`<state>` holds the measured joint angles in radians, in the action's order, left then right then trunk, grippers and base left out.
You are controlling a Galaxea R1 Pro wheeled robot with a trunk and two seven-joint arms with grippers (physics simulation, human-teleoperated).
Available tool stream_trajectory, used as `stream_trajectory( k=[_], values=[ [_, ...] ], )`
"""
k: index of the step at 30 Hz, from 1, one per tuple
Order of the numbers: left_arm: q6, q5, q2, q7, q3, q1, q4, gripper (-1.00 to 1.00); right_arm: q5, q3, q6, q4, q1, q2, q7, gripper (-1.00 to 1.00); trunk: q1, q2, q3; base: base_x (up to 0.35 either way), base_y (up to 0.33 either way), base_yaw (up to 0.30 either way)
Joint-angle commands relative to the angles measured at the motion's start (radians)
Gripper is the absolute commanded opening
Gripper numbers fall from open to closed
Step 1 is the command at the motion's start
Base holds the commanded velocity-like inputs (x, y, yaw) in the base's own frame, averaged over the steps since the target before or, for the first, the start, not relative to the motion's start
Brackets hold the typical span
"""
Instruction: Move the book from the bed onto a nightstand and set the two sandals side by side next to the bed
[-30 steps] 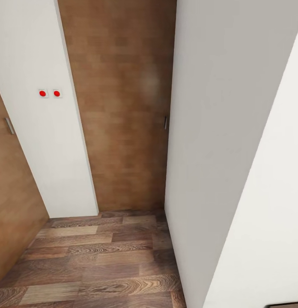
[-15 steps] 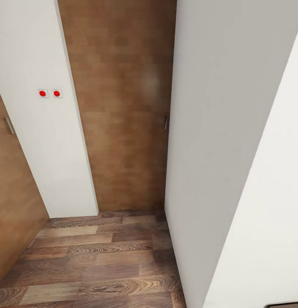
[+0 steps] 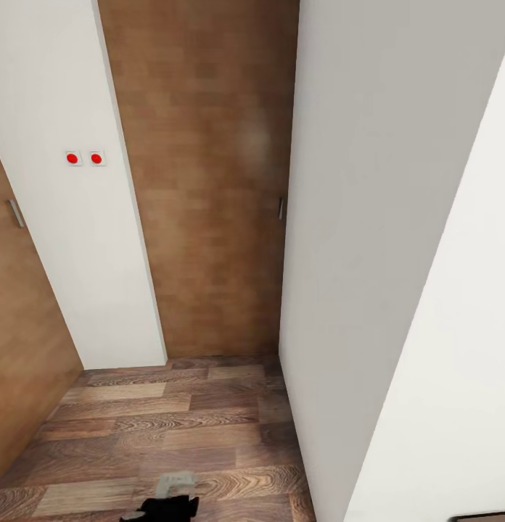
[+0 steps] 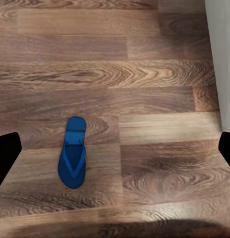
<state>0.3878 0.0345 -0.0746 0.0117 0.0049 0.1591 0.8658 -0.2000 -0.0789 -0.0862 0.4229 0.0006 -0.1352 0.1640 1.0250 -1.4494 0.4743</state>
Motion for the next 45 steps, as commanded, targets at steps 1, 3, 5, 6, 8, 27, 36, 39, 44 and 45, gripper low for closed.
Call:
stream_trajectory(
  k=[1, 3, 5, 6, 8, 27, 36, 39, 44, 45],
  values=[
    [0.046, 0.013, 0.000, 0.010, 0.001, 0.022, 0.011, 1.00, -0.010, -0.004, -0.001, 0.000, 0.000, 0.000, 0.009, 1.00, 0.000, -0.001, 0.001, 0.000, 0.000, 0.000],
    [0.145, 0.046, 0.002, 0.043, 0.001, 0.084, 0.030, 1.00, -0.010, -0.004, -0.001, 0.000, 0.000, 0.000, 0.010, 1.00, 0.000, -0.001, 0.001, 0.000, 0.000, 0.000],
    [0.226, 0.077, 0.005, 0.074, 0.001, 0.146, 0.038, 1.00, -0.010, -0.004, -0.001, 0.000, 0.000, 0.000, 0.010, 1.00, 0.000, -0.001, 0.001, 0.000, 0.000, 0.000],
    [0.274, 0.090, 0.010, 0.088, 0.001, 0.180, 0.041, 1.00, -0.010, -0.004, -0.001, 0.000, 0.000, 0.000, 0.011, 1.00, 0.000, -0.001, 0.001, 0.000, 0.000, 0.000],
    [0.374, 0.106, 0.021, 0.103, 0.002, 0.228, 0.043, 1.00, -0.010, -0.004, -0.001, 0.000, 0.000, 0.000, 0.011, 1.00, 0.000, -0.001, 0.001, 0.000, 0.000, 0.000],
    [0.457, 0.107, 0.037, 0.107, -0.002, 0.263, 0.035, 1.00, -0.009, -0.004, -0.001, 0.000, 0.000, 0.000, 0.012, 1.00, 0.042, -0.078, 0.036, 0.000, 0.000, 0.000],
    [0.459, 0.105, 0.034, 0.106, -0.004, 0.263, 0.036, 1.00, -0.014, -0.004, 0.002, 0.000, 0.000, -0.004, 0.015, 1.00, 0.077, -0.141, 0.064, 0.000, 0.000, 0.000],
    [0.458, 0.105, 0.034, 0.106, -0.005, 0.263, 0.036, 1.00, -0.016, -0.007, 0.003, 0.000, 0.000, -0.009, 0.017, 1.00, 0.088, -0.162, 0.073, 0.000, 0.000, 0.000],
    [0.458, 0.107, 0.034, 0.106, -0.006, 0.263, 0.036, 1.00, -0.019, -0.015, 0.010, 0.004, 0.000, -0.083, 0.022, 1.00, 0.107, -0.197, 0.089, 0.000, 0.000, 0.000],
    [0.458, 0.107, 0.034, 0.106, -0.005, 0.263, 0.036, 1.00, -0.019, -0.015, 0.010, 0.005, 0.000, -0.091, 0.024, 1.00, 0.111, -0.204, 0.092, 0.000, 0.000, 0.000]
  ],
)
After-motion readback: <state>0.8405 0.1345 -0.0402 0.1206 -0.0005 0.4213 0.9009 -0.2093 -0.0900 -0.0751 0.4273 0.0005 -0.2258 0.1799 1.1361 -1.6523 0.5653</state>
